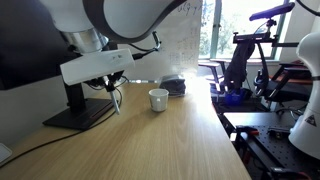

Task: Put the black pen inside the white mug

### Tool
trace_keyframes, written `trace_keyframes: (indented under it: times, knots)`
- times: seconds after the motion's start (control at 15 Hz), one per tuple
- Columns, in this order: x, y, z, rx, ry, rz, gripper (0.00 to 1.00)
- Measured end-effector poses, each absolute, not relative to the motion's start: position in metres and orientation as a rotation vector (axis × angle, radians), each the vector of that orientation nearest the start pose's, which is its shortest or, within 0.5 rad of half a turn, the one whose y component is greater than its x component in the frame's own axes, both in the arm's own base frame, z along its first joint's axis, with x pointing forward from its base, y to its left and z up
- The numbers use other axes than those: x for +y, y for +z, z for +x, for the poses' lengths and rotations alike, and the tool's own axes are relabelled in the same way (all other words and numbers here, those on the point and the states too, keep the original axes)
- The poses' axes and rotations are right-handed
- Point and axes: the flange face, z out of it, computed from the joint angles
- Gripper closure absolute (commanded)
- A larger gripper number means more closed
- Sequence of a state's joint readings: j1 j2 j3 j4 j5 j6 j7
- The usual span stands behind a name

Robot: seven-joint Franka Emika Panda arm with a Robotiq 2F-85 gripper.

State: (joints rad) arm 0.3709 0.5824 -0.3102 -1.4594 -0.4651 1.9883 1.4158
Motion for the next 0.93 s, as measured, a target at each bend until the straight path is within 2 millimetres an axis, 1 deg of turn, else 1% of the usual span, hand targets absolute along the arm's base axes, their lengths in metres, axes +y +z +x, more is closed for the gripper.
trace_keyframes:
  times: [0.13, 0.27, 0.4, 0.67, 0.8, 0.93]
  knots:
    - [0.032, 0.357, 0.679, 2.065, -0.716, -2.984, 0.96]
    - [0.010, 0.352, 0.654, 2.283, -0.771, -2.920, 0.96]
    - [-0.006, 0.356, 0.635, 2.493, -0.846, -2.819, 0.96]
    - [-0.022, 0.373, 0.606, 2.890, -1.004, -2.547, 0.96]
    - [-0.028, 0.375, 0.596, 3.064, -1.083, -2.399, 0.96]
    - [-0.036, 0.372, 0.590, 3.204, -1.185, -2.250, 0.96]
